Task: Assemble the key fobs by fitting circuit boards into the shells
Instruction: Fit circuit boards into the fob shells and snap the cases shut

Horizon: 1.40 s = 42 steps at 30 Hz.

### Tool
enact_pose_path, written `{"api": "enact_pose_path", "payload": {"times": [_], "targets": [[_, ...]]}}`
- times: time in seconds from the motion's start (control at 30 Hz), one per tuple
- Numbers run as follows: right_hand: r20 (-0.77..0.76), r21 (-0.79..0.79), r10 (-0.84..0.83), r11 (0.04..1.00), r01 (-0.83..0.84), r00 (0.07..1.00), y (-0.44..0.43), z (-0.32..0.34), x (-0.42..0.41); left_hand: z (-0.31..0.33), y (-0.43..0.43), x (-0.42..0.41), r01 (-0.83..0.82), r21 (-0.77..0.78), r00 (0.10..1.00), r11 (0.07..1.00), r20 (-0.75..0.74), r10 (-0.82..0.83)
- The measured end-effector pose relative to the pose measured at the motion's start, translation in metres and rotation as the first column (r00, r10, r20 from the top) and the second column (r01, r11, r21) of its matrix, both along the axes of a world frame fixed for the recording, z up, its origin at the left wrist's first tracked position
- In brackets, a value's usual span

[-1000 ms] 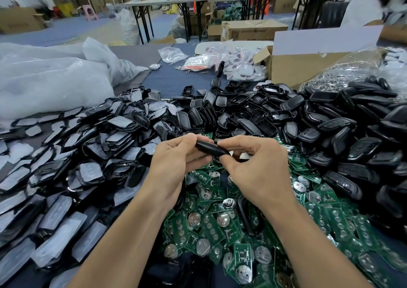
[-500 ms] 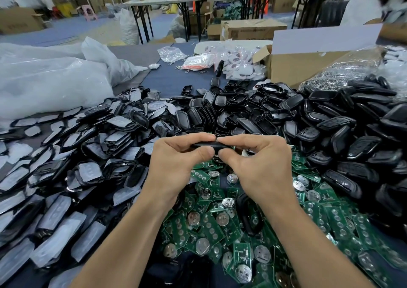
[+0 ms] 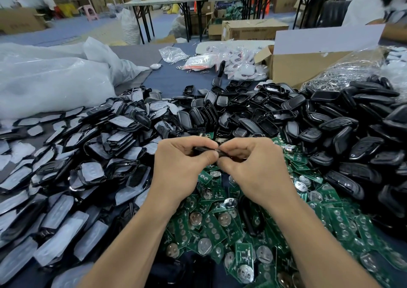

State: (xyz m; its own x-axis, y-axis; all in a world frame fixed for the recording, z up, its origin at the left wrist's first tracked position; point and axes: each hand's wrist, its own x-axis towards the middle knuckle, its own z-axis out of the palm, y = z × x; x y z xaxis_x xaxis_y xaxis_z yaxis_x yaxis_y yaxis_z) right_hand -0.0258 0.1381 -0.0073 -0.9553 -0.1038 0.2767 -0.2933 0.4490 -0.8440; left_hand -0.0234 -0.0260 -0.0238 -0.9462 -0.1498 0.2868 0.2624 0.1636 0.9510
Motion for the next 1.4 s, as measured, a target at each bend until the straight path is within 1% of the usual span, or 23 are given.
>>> {"api": "enact_pose_path", "payload": {"times": [0.03, 0.07, 0.1, 0.13, 0.17, 0.2, 0.23, 0.27, 0.3, 0.33, 0.43, 0.57, 0.77, 0.9, 1.03, 1.07, 1.13, 1.17, 1.23, 1.3, 1.37, 1.4], "targets": [[0.012, 0.037, 0.003, 0.999, -0.003, 1.0, 0.001, 0.0, 0.0, 0.0, 0.001, 0.0, 0.007, -0.029, 1.0, 1.0, 0.0, -0.007], [0.033, 0.024, -0.006, 1.0, 0.005, 0.999, 0.002, 0.0, 0.0, 0.001, 0.002, 0.001, 0.01, -0.036, 1.0, 0.999, 0.0, -0.01], [0.09, -0.08, -0.009, 0.997, 0.017, 0.996, 0.002, 0.0, -0.001, 0.001, 0.002, 0.001, 0.016, -0.018, 1.0, 1.0, 0.007, -0.016], [0.178, -0.26, 0.016, 0.965, 0.031, 0.984, 0.0, 0.001, -0.001, 0.001, 0.003, 0.001, 0.037, 0.017, 0.999, 0.999, 0.019, -0.037], [0.278, -0.457, 0.077, 0.888, 0.062, 0.957, -0.002, 0.002, -0.001, 0.001, 0.005, 0.002, 0.076, 0.064, 0.996, 0.995, 0.037, -0.078], [0.351, -0.613, 0.158, 0.784, 0.1, 0.923, -0.004, 0.003, 0.0, 0.002, 0.008, 0.003, 0.113, 0.102, 0.991, 0.988, 0.054, -0.119], [0.39, -0.703, 0.227, 0.7, 0.129, 0.892, -0.006, 0.003, 0.0, 0.002, 0.011, 0.004, 0.131, 0.121, 0.988, 0.984, 0.069, -0.141], [0.41, -0.749, 0.285, 0.647, 0.141, 0.867, -0.008, 0.003, 0.0, 0.002, 0.014, 0.005, 0.123, 0.116, 0.988, 0.986, 0.078, -0.133], [0.419, -0.776, 0.335, 0.614, 0.141, 0.844, -0.009, 0.002, 0.001, 0.001, 0.017, 0.006, 0.101, 0.107, 0.991, 0.989, 0.08, -0.11], [0.421, -0.789, 0.372, 0.601, 0.131, 0.827, -0.01, 0.002, 0.002, 0.001, 0.02, 0.007, 0.078, 0.103, 0.994, 0.992, 0.075, -0.086], [0.405, -0.795, 0.437, 0.603, 0.073, 0.803, -0.013, 0.004, 0.006, 0.002, 0.025, 0.01, -0.012, 0.107, 0.999, 0.994, 0.043, 0.008], [0.408, -0.825, 0.482, 0.559, 0.086, 0.775, -0.018, 0.002, 0.008, 0.004, 0.025, 0.015, -0.08, 0.018, 0.997, 0.997, -0.001, 0.08], [0.416, -0.83, 0.503, 0.55, 0.091, 0.758, -0.021, -0.002, 0.006, 0.006, 0.024, 0.017, -0.1, -0.027, 0.995, 0.995, -0.003, 0.1], [0.409, -0.82, 0.507, 0.569, 0.062, 0.759, -0.017, -0.008, 0.005, 0.002, 0.024, 0.016, -0.103, -0.049, 0.994, 0.993, 0.017, 0.104], [0.416, -0.824, 0.558, 0.566, 0.037, 0.718, -0.015, -0.006, 0.004, 0.001, 0.021, 0.014, -0.056, -0.07, 0.997, 0.996, 0.052, 0.06], [0.418, -0.835, 0.576, 0.549, 0.047, 0.703, -0.013, -0.004, 0.003, 0.003, 0.02, 0.012, -0.024, -0.027, 0.996, 0.999, 0.082, 0.026], [0.427, -0.851, 0.619, 0.522, 0.061, 0.659, -0.009, 0.0, 0.001, 0.007, 0.018, 0.01, 0.055, 0.133, 0.983, 0.99, 0.167, -0.077], [0.436, -0.85, 0.637, 0.523, 0.059, 0.635, -0.007, 0.001, 0.0, 0.009, 0.017, 0.009, 0.084, 0.197, 0.972, 0.977, 0.197, -0.124], [0.46, -0.834, 0.649, 0.551, 0.043, 0.606, -0.004, 0.002, -0.001, 0.01, 0.012, 0.006, 0.122, 0.271, 0.957, 0.955, 0.222, -0.185], [0.485, -0.806, 0.618, 0.591, 0.042, 0.619, -0.004, 0.001, -0.001, 0.012, 0.007, 0.004, 0.137, 0.366, 0.942, 0.921, 0.238, -0.235], [0.503, -0.762, 0.53, 0.644, 0.062, 0.683, -0.003, -0.001, -0.002, 0.014, 0.004, 0.003, 0.1, 0.428, 0.936, 0.898, 0.266, -0.231], [0.5, -0.738, 0.482, 0.672, 0.063, 0.72, -0.003, -0.001, -0.002, 0.013, 0.004, 0.002, 0.074, 0.428, 0.938, 0.901, 0.276, -0.208]]}}
